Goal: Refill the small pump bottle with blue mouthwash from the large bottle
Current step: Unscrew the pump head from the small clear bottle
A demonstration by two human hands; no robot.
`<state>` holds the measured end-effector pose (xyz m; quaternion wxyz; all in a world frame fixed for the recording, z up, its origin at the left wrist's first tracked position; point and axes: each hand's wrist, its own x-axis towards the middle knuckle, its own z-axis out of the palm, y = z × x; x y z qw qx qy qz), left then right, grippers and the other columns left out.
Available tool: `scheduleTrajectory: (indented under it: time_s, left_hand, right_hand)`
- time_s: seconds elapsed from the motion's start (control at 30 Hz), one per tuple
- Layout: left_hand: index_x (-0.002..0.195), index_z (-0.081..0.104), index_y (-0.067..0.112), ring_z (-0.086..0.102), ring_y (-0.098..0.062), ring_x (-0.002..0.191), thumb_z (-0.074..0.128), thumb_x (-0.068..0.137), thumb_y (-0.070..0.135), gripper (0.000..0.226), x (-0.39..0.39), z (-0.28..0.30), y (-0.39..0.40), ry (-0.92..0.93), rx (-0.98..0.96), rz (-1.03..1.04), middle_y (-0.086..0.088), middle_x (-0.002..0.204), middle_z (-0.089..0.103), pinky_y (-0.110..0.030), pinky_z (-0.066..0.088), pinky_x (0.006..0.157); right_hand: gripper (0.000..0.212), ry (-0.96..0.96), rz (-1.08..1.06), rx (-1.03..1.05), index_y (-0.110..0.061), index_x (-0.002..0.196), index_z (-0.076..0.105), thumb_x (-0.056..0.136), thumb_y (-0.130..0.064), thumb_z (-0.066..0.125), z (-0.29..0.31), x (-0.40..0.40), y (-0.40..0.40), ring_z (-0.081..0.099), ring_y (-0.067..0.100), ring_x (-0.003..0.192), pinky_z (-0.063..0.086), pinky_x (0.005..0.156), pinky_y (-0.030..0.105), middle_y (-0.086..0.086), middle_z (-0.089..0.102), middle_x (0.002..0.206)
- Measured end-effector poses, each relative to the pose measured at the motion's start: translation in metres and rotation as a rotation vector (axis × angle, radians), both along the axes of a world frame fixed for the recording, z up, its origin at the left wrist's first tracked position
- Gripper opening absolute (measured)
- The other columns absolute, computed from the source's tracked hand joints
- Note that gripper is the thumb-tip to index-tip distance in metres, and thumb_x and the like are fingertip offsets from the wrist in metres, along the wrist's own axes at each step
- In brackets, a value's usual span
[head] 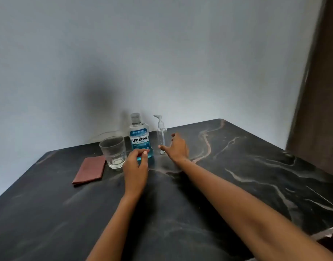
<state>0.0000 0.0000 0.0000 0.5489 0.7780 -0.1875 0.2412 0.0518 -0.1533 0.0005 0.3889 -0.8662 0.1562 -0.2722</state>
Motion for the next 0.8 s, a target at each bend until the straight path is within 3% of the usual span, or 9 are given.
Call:
scheduleTrajectory:
  time_s: [0.1, 0.27, 0.4, 0.5, 0.6, 0.7, 0.8]
  left_hand:
    - [0.099, 0.064, 0.012, 0.06, -0.014, 0.095, 0.052, 0.094, 0.017, 0.013, 0.003, 0.0, 0.003, -0.002, 0.009, 0.008, -0.005, 0.102, 0.066, -0.014, 0.043, 0.075]
    - [0.102, 0.064, 0.013, 0.061, -0.013, 0.097, 0.053, 0.094, 0.019, 0.015, 0.004, -0.002, 0.009, -0.056, 0.057, -0.014, -0.003, 0.103, 0.066, -0.017, 0.046, 0.078]
    - [0.106, 0.064, 0.014, 0.06, -0.004, 0.093, 0.051, 0.095, 0.026, 0.021, 0.002, 0.004, 0.014, -0.025, 0.0, -0.052, 0.0, 0.102, 0.066, -0.014, 0.044, 0.074]
    - [0.105, 0.066, 0.019, 0.063, 0.005, 0.084, 0.044, 0.097, 0.032, 0.027, -0.004, 0.016, 0.016, 0.077, -0.17, -0.181, 0.007, 0.098, 0.068, -0.013, 0.048, 0.069]
    - [0.11, 0.067, 0.02, 0.068, 0.003, 0.082, 0.04, 0.095, 0.044, 0.04, -0.011, 0.025, 0.021, 0.234, -0.284, -0.308, 0.006, 0.099, 0.07, -0.011, 0.051, 0.059]
    - [0.103, 0.071, 0.025, 0.07, -0.008, 0.091, 0.042, 0.094, 0.046, 0.037, -0.016, 0.032, 0.027, 0.315, -0.324, -0.359, 0.002, 0.101, 0.074, -0.03, 0.053, 0.077]
    - [0.109, 0.069, 0.014, 0.067, -0.019, 0.103, 0.05, 0.092, 0.037, 0.034, -0.019, 0.038, 0.031, 0.347, -0.356, -0.436, -0.002, 0.111, 0.072, -0.043, 0.051, 0.092]
  right_hand:
    - [0.062, -0.02, -0.011, 0.033, -0.009, 0.119, 0.048, 0.074, -0.042, 0.077, 0.004, 0.005, -0.002, 0.062, 0.027, 0.103, 0.052, 0.082, 0.038, 0.011, 0.066, 0.112]
    - [0.048, -0.053, 0.04, -0.001, -0.009, 0.112, 0.054, 0.079, -0.037, 0.074, 0.007, -0.006, -0.002, 0.064, 0.022, 0.092, 0.049, 0.072, 0.029, 0.008, 0.068, 0.099]
    - [0.044, -0.117, 0.137, 0.086, -0.013, 0.109, 0.053, 0.079, -0.037, 0.073, 0.016, -0.042, 0.01, 0.063, 0.015, 0.084, 0.056, 0.077, 0.032, -0.003, 0.062, 0.09]
    - [0.032, -0.175, 0.331, 0.258, -0.019, 0.1, 0.054, 0.078, -0.033, 0.074, 0.026, -0.076, 0.025, 0.064, 0.009, 0.077, 0.059, 0.07, 0.032, -0.009, 0.062, 0.085]
    - [0.024, -0.107, 0.614, 0.443, -0.016, 0.106, 0.062, 0.083, -0.024, 0.068, 0.031, -0.102, 0.032, 0.069, 0.01, 0.077, 0.056, 0.06, 0.02, 0.002, 0.069, 0.093]
    - [0.026, 0.014, 0.772, 0.495, -0.008, 0.115, 0.063, 0.091, -0.014, 0.057, 0.029, -0.116, 0.031, 0.068, 0.005, 0.074, 0.055, 0.06, 0.019, 0.002, 0.068, 0.092]
    - [0.027, 0.117, 0.813, 0.448, -0.005, 0.116, 0.061, 0.094, -0.008, 0.046, 0.026, -0.119, 0.03, 0.063, 0.012, 0.079, 0.057, 0.069, 0.023, 0.006, 0.065, 0.091]
